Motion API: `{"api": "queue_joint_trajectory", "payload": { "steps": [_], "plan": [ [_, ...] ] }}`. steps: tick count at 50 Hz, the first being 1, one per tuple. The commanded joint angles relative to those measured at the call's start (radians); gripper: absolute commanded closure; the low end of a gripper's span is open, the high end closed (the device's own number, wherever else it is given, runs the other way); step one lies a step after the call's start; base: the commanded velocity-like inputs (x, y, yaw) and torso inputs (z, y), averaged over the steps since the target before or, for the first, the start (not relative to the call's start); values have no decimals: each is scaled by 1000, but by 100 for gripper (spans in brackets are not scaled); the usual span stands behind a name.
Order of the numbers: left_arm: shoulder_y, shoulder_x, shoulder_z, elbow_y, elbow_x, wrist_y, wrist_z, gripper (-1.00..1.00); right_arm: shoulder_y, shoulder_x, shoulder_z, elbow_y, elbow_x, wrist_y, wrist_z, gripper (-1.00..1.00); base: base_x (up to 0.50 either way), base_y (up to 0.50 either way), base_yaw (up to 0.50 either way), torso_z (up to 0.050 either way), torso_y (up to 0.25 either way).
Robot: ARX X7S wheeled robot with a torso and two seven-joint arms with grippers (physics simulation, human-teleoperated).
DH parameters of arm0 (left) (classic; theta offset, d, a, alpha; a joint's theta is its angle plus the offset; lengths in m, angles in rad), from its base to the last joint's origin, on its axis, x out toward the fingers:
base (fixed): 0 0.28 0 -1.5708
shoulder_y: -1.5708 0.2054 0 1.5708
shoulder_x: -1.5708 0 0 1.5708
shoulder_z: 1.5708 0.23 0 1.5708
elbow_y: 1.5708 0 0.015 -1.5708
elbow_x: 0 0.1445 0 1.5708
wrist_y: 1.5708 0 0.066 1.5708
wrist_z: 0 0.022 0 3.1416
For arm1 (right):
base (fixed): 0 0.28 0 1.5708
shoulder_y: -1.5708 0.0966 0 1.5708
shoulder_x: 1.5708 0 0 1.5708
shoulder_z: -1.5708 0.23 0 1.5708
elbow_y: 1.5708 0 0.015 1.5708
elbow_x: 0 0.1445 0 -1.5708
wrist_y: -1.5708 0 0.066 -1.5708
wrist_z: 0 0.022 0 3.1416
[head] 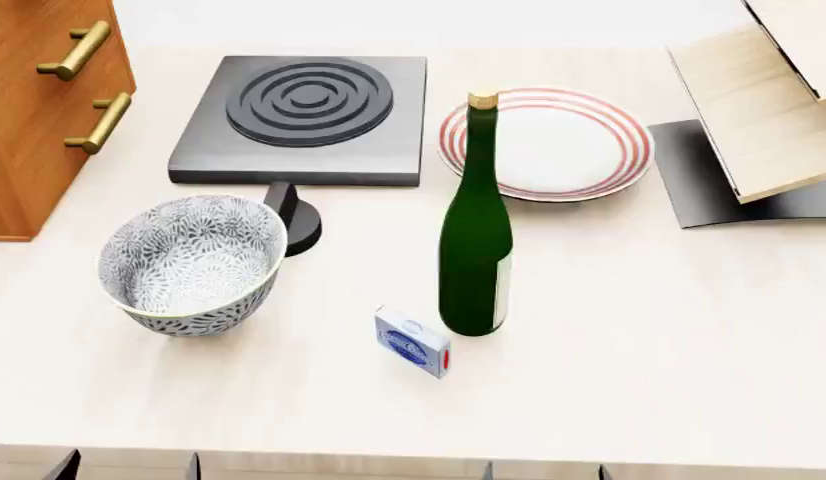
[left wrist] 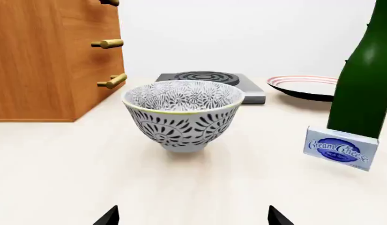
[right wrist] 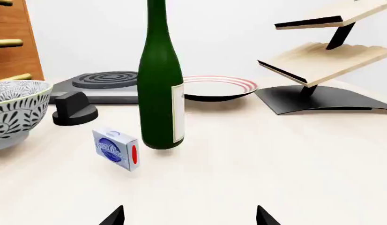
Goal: Pick up the akita bowl and put it on the plate.
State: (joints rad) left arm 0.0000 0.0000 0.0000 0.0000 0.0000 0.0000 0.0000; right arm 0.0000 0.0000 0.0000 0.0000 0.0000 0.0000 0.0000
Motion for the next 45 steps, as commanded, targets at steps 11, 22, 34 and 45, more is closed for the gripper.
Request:
{"api": "queue_joint_trajectory", "payload": {
  "steps": [11, 22, 34, 45],
  "plan": [
    [114, -44, 69, 157, 51, 127, -120, -100, -107, 42, -52, -150, 1, -80, 96, -100, 0, 0, 0, 0, 0],
    [198, -79, 64, 364, 25, 128, -149, -100, -173, 72, -43, -368, 39, -66, 132, -100, 0, 0, 0, 0, 0],
    [308, -105, 77, 519, 46, 197, -180, -100, -249, 97, -53, -468, 50, -119, 151, -100, 0, 0, 0, 0, 0],
    [355, -131, 89, 541, 18, 274, -189, -100, -267, 111, -64, -463, 50, -166, 171, -100, 0, 0, 0, 0, 0]
  ]
}}
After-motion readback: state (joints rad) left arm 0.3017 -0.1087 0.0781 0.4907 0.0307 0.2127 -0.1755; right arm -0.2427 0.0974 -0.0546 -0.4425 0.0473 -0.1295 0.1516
